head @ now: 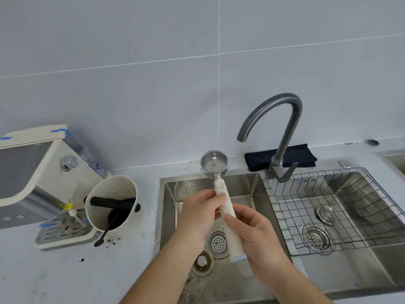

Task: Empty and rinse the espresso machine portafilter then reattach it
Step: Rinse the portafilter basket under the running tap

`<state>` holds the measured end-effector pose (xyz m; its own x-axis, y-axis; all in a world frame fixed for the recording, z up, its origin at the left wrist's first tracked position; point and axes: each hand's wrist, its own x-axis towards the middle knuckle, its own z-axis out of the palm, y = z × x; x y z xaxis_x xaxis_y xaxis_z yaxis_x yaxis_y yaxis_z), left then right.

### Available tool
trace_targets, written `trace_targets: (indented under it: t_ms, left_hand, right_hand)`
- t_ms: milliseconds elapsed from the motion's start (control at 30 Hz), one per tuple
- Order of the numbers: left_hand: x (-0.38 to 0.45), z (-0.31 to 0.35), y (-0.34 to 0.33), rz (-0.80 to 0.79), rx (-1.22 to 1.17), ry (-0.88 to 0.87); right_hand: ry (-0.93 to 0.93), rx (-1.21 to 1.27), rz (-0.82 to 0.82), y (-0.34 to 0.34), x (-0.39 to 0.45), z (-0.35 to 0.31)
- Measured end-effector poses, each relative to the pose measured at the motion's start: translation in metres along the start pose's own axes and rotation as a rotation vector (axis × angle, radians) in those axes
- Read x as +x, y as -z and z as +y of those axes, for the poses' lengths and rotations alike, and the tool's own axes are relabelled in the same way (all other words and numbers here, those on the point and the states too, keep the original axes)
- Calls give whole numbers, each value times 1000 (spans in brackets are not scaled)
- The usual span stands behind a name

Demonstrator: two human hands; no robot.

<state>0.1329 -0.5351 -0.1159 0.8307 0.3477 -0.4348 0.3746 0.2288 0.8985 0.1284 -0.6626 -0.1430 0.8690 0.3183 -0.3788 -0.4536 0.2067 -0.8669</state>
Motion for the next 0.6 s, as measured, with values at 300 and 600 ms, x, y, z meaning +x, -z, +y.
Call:
trace_targets:
  t_ms: [300, 600]
  left_hand:
    - [35, -2, -32, -20, -11, 72]
    - [61, -6, -43, -47, -27, 194]
  right_hand:
    - [26, -18, 43, 47, 30, -17]
    - [171, -314, 454, 128, 101, -63]
